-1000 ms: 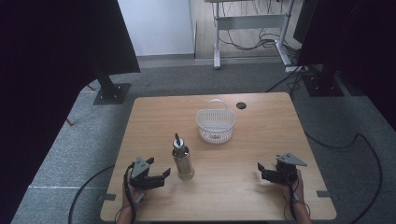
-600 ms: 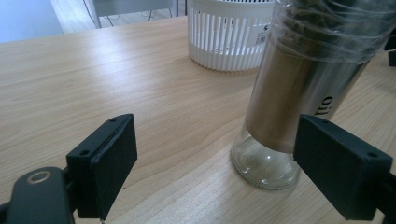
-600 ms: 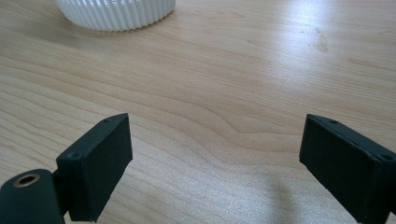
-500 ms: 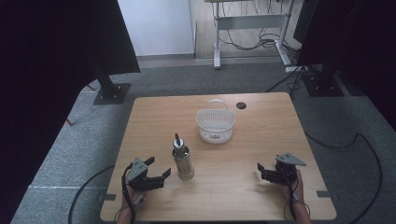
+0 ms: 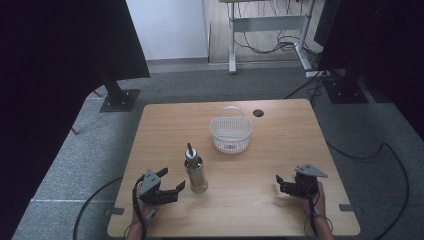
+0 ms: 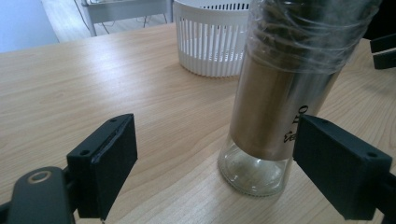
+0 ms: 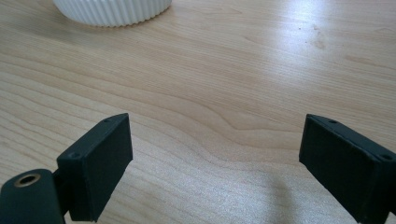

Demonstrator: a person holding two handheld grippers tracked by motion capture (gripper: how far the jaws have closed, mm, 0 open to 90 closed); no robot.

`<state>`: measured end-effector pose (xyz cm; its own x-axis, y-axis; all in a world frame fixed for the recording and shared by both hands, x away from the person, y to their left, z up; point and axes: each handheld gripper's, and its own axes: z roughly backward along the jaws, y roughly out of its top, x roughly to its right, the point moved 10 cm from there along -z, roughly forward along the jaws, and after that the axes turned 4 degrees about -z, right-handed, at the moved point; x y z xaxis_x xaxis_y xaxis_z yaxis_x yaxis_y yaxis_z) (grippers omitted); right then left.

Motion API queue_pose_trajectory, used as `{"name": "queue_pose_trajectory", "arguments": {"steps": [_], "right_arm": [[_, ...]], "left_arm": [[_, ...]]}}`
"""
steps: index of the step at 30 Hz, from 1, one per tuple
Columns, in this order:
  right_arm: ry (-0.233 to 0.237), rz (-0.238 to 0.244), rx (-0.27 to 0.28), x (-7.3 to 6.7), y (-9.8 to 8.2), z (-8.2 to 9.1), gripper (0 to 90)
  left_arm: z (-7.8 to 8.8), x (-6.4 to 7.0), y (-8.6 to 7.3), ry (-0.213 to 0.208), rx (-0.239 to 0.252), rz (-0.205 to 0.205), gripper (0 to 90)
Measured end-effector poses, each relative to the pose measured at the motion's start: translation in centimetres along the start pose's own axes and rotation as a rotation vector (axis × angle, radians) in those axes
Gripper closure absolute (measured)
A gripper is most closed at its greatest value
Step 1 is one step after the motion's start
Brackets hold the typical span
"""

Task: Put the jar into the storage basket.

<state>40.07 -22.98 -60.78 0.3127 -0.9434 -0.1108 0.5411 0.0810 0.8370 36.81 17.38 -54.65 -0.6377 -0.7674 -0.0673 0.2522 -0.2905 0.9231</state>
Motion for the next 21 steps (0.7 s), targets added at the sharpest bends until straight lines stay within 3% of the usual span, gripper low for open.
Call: {"name": "queue_pose_trajectory", "arguments": {"steps": [12, 16, 21], "right_arm": [[-0.001, 0.012, -0.007, -0.1, -0.1, -0.1, 8.8], [-0.002, 0.016, -0.009, -0.1, -0.1, -0.1, 8.8], [-0.001, 0.019, -0.012, -0.2, -0.1, -0.1, 8.8]], "left_arm": [[-0.7, 0.8, 0.5, -0.004, 0.004, -0.019, 13.4], [-1.1, 0.8, 0.9, 0.015, 0.009, -0.039, 13.0], [-1.6, 1.3, 1.3, -0.008, 0.008, -0.05, 11.9]]}}
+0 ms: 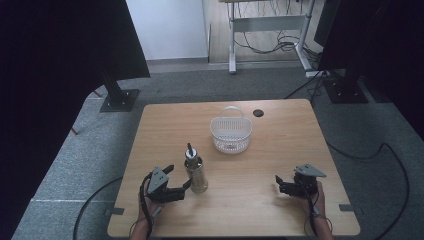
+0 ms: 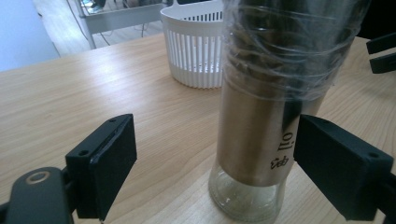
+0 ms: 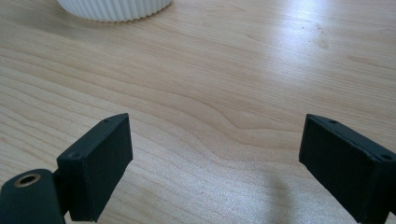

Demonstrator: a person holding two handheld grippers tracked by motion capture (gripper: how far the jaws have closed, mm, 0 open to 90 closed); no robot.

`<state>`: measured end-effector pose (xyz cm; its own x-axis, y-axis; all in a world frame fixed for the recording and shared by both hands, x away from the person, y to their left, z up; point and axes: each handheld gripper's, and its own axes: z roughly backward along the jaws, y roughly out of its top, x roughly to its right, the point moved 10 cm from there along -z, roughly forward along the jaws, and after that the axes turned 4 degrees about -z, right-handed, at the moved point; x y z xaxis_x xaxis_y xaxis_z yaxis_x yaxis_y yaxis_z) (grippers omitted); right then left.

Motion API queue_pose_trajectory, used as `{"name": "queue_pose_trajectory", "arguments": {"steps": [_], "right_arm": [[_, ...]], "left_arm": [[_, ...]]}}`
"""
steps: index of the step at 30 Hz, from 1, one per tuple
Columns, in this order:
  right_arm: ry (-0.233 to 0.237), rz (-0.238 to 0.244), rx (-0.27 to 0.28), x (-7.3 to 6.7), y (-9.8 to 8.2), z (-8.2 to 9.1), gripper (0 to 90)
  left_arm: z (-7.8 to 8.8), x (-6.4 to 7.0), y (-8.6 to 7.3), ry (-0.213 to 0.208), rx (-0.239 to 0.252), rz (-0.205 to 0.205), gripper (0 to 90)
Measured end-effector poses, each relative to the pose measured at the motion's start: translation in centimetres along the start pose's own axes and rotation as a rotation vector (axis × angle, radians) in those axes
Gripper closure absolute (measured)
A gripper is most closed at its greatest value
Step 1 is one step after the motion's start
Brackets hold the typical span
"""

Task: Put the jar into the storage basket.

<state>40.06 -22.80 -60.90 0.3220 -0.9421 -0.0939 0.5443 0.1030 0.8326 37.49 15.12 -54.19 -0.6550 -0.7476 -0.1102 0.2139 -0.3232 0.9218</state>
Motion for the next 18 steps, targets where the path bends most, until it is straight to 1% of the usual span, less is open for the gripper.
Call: {"name": "queue_pose_trajectory", "arguments": {"steps": [4, 11, 18], "right_arm": [[-0.003, 0.001, -0.001, 0.0, 0.0, 0.0, 8.8], [-0.004, 0.004, -0.005, -0.1, 0.0, 0.0, 8.8], [-0.005, 0.007, -0.006, -0.1, 0.0, -0.1, 8.8]], "left_arm": [[-0.2, 0.4, 0.2, -0.014, 0.003, -0.01, 11.8], [-0.4, 1.1, 0.6, -0.05, 0.021, -0.02, 12.1], [-0.9, 1.9, 1.1, -0.066, 0.029, -0.036, 11.5]]}}
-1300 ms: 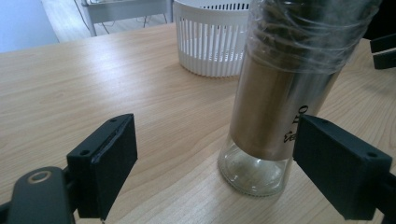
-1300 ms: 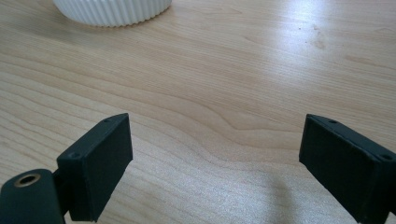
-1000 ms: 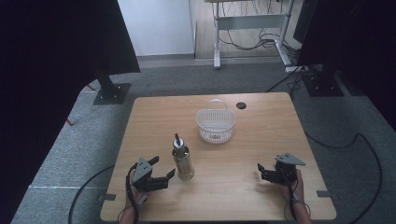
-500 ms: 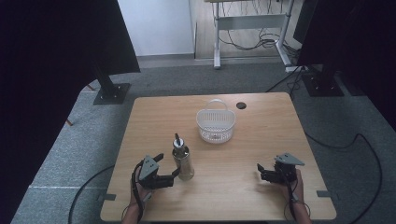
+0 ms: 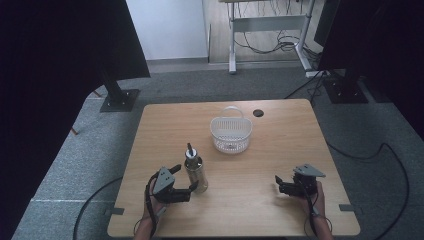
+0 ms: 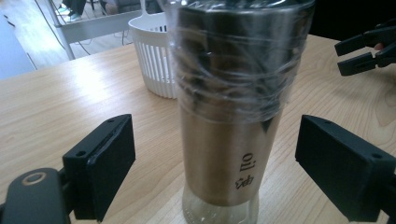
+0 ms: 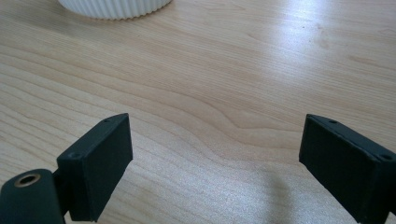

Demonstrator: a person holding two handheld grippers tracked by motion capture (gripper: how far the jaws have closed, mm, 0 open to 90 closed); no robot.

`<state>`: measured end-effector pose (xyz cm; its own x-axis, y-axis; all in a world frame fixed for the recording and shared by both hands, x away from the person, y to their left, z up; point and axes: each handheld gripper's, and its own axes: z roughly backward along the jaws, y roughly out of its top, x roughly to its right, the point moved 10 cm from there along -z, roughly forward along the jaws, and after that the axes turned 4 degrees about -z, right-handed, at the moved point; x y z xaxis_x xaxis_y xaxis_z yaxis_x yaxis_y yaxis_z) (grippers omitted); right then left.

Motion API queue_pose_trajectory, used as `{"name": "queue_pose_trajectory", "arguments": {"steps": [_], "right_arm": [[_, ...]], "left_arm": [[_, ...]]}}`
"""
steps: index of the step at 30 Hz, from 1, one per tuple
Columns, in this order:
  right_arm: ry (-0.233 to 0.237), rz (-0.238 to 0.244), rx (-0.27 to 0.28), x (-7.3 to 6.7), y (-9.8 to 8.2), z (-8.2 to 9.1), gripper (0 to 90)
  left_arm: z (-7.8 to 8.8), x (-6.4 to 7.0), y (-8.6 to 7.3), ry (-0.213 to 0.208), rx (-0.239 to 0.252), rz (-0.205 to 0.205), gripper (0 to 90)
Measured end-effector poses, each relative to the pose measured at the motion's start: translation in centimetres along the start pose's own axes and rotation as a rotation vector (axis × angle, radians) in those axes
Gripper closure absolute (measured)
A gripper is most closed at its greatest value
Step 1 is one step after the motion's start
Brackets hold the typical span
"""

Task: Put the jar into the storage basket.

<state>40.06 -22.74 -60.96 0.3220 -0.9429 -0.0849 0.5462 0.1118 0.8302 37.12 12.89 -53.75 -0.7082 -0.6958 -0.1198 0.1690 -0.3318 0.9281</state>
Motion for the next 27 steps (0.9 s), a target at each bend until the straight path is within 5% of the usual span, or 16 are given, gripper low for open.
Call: {"name": "queue_pose_trajectory", "arguments": {"steps": [14, 27], "right_arm": [[0.004, 0.0, 0.001, 0.0, 0.1, -0.1, 8.9], [0.003, 0.0, -0.001, 0.0, 0.0, -0.1, 8.9]], "left_arm": [[-1.9, 0.8, 1.3, 0.025, 0.038, -0.014, 9.9], [-2.7, 0.4, 2.2, 0.054, 0.092, 0.018, 29.0]]}}
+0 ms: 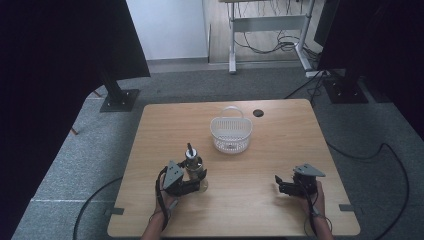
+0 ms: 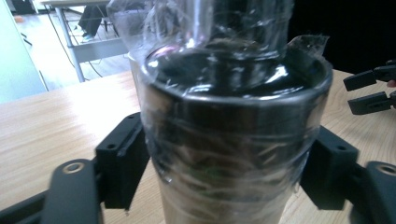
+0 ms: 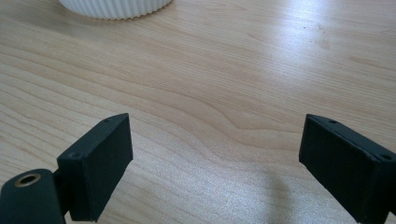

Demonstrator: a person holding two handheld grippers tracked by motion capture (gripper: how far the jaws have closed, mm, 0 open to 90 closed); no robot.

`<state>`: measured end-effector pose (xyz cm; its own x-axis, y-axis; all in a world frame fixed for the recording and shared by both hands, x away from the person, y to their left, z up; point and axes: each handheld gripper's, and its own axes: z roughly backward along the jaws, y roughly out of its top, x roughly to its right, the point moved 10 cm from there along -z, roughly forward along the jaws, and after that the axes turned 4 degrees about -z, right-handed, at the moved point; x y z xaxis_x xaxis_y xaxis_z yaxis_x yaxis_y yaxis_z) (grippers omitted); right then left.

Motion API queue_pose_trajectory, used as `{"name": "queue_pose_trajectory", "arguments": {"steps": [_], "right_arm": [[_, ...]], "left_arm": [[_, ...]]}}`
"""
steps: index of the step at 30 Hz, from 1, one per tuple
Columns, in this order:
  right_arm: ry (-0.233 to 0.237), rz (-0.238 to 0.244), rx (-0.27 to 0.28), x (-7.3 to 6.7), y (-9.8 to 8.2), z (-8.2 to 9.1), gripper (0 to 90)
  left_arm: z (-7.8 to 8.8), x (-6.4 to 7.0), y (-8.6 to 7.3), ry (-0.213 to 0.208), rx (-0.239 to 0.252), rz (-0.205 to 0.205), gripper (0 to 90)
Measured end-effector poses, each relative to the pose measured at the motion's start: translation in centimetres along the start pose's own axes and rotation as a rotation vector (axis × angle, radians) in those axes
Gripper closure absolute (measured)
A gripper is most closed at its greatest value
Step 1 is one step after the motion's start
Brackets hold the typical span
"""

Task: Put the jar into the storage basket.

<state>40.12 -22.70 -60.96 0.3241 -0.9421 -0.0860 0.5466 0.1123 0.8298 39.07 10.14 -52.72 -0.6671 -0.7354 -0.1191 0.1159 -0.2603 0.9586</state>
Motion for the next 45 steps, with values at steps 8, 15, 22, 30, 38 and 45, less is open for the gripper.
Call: {"name": "queue_pose_trajectory", "arguments": {"steps": [8, 15, 22, 30, 38, 45], "right_arm": [[0.0, 0.002, -0.001, 0.0, 0.0, 0.0, 8.9], [0.001, 0.002, -0.002, 0.0, 0.0, 0.0, 9.0], [0.004, 0.002, -0.004, 0.0, 0.0, 0.0, 9.1], [0.005, 0.005, -0.004, -0.1, 0.0, 0.0, 9.1], [0.009, 0.004, -0.007, -0.1, 0.0, -0.1, 9.1], [0.009, 0.01, -0.009, -0.1, -0.1, -0.1, 9.0]], "left_arm": [[-0.1, 0.0, 0.0, -0.003, 0.009, 0.015, 33.4], [0.0, 0.0, 0.1, -0.006, -0.001, 0.02, 33.6], [0.2, 0.4, 0.3, -0.025, 0.002, 0.001, 33.6], [0.7, 0.2, 0.8, -0.016, 0.014, -0.002, 33.7], [1.4, -0.2, 1.5, 0.001, 0.032, 0.005, 33.6], [1.9, -0.4, 2.3, 0.005, 0.052, 0.017, 33.7]]}}
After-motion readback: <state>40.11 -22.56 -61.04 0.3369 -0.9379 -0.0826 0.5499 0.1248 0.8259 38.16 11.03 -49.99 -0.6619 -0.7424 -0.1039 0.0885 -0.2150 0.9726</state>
